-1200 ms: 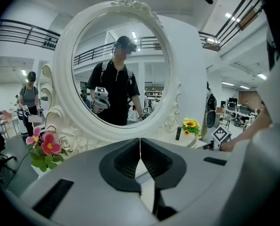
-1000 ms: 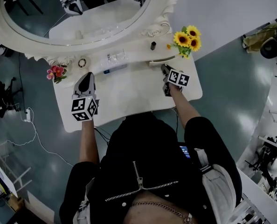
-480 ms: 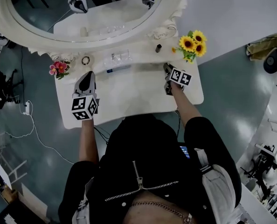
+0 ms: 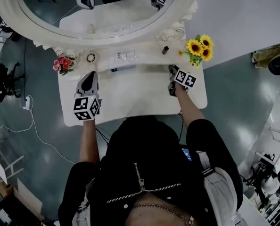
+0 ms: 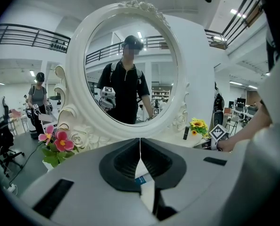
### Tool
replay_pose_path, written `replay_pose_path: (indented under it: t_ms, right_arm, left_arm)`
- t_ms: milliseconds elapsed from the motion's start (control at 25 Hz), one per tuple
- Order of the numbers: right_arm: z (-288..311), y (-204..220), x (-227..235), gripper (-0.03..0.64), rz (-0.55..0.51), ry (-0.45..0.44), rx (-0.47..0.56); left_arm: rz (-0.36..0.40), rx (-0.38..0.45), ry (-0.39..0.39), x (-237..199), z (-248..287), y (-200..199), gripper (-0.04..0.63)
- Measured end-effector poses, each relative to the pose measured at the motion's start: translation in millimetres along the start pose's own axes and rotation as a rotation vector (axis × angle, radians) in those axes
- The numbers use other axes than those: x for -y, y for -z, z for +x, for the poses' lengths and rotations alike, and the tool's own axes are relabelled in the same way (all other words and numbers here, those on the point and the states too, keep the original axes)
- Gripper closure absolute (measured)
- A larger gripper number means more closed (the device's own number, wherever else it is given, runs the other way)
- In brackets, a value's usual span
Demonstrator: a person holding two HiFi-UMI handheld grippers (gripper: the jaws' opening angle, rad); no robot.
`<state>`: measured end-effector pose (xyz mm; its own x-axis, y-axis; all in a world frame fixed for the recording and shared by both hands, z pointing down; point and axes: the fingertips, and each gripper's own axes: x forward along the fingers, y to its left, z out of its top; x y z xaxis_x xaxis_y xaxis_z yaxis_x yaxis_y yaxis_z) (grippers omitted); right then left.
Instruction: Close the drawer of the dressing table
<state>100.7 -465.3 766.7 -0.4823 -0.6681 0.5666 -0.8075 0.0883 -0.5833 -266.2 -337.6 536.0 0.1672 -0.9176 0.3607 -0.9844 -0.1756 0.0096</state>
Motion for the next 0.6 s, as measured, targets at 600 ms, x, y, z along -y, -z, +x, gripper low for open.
replay_pose_path:
  t_ms: [600]
  right_arm:
    - [-65.6,5.9,-46.2,0.566,-0.393,-0.009,0.033]
  left_arm:
    - [-0.006,0.047,0.033,-5.9,-4.3,-4.7,0.574]
